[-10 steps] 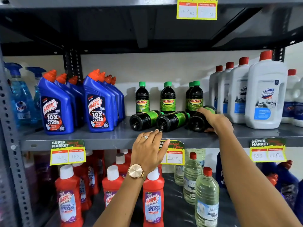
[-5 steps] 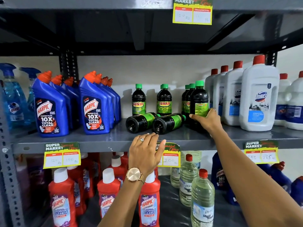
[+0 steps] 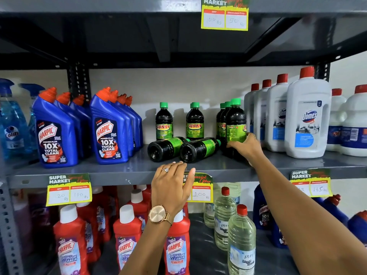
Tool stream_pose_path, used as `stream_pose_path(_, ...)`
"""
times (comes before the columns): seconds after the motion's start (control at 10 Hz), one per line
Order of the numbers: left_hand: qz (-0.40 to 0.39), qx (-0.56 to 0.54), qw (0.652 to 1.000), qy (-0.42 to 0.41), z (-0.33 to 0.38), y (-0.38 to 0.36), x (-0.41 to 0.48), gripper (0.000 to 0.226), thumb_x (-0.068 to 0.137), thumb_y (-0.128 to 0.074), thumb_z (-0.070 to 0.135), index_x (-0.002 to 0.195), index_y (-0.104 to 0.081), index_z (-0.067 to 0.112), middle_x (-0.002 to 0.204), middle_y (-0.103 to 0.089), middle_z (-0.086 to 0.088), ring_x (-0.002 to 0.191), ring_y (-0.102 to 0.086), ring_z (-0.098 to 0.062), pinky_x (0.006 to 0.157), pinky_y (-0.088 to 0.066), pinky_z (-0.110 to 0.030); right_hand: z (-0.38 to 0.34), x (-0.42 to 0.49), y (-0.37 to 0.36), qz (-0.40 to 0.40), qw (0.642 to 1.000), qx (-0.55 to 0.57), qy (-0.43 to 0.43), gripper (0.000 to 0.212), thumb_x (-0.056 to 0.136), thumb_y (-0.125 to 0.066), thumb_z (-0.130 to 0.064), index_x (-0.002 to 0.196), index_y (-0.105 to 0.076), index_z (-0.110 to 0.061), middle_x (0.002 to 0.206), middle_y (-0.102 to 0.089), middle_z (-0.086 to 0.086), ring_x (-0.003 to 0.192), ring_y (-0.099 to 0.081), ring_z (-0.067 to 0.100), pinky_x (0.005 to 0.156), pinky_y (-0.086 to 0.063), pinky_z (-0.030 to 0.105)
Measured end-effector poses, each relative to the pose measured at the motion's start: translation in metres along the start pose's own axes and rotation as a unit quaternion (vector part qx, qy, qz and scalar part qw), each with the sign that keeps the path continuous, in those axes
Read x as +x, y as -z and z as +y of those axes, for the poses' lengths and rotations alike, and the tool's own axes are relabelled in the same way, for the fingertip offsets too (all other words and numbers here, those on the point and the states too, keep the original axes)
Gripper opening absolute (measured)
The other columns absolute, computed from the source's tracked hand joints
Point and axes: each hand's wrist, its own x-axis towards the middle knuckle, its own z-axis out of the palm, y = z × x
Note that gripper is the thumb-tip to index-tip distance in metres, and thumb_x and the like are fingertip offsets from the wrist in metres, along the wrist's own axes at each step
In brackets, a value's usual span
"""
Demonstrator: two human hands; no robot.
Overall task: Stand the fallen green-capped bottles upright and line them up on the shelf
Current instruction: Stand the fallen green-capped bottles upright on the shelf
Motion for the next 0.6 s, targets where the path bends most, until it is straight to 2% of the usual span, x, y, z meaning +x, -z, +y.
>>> stream_pose_path(0.1,-0.006,0.000,1.000,0.007,0.0008,0.0009,0.0000,0.044,0.093,-0.043,0.043,0.096,-0.073,0.012,0.095,-0.076,-0.003,0.091,-0.069,-0.020,0.087,-0.049,-0.034,0.0014,0.0001,0.0005,0.000,1.000,-0.004,-0.001,0.068,0.068,-0.084,-0.027,0.122,-0.052,-0.001,0.124,-0.060,0.018,0.111,-0.058,0.033,0.080,-0.044,0.031)
stream_pose_path(0.2,-0.012,-0.002,1.000,0.012,0.0019,0.0026,-0.0003,0.044,0.093,-0.043,0.043,0.096,-0.073,0.011,0.095,-0.076,-0.003,0.090,-0.069,-0.021,0.087,-0.050,-0.035,-0.0006,-0.0037,0.0015,0.024,0.999,-0.029,0.011,0.088,0.060,-0.090,-0.037,0.127,-0.046,0.000,0.128,-0.057,0.018,0.119,-0.055,0.035,0.090,-0.048,0.037)
stream_pose_path(0.3,-0.019,-0.006,1.000,0.018,0.0033,0.0039,0.0000,0.044,0.093,-0.043,0.043,0.096,-0.073,0.011,0.095,-0.076,-0.003,0.091,-0.069,-0.020,0.088,-0.049,-0.035,-0.0038,-0.0042,0.0023,0.008,1.000,-0.022,0.010,0.089,0.060,-0.089,-0.037,0.128,-0.046,-0.001,0.128,-0.056,0.018,0.120,-0.054,0.035,0.098,-0.048,0.041)
stream_pose_path(0.4,-0.024,-0.010,0.999,0.023,0.0042,0.0042,0.0001,0.044,0.092,-0.043,0.043,0.096,-0.073,0.012,0.096,-0.076,-0.003,0.091,-0.069,-0.020,0.088,-0.049,-0.035,-0.0028,-0.0038,0.0031,0.000,1.000,-0.015,0.006,0.069,0.063,-0.087,-0.026,0.118,-0.053,-0.002,0.121,-0.061,0.018,0.110,-0.059,0.034,0.092,-0.052,0.040)
stream_pose_path(0.6,-0.026,-0.012,0.999,0.036,0.0056,0.0042,0.0003,0.045,0.092,-0.042,0.042,0.095,-0.074,0.011,0.094,-0.076,-0.003,0.090,-0.069,-0.021,0.087,-0.050,-0.035,-0.0032,-0.0070,0.0035,0.020,0.998,-0.059,0.005,0.095,0.057,-0.091,-0.041,0.128,-0.046,0.001,0.132,-0.052,0.021,0.124,-0.050,0.037,0.103,-0.045,0.046)
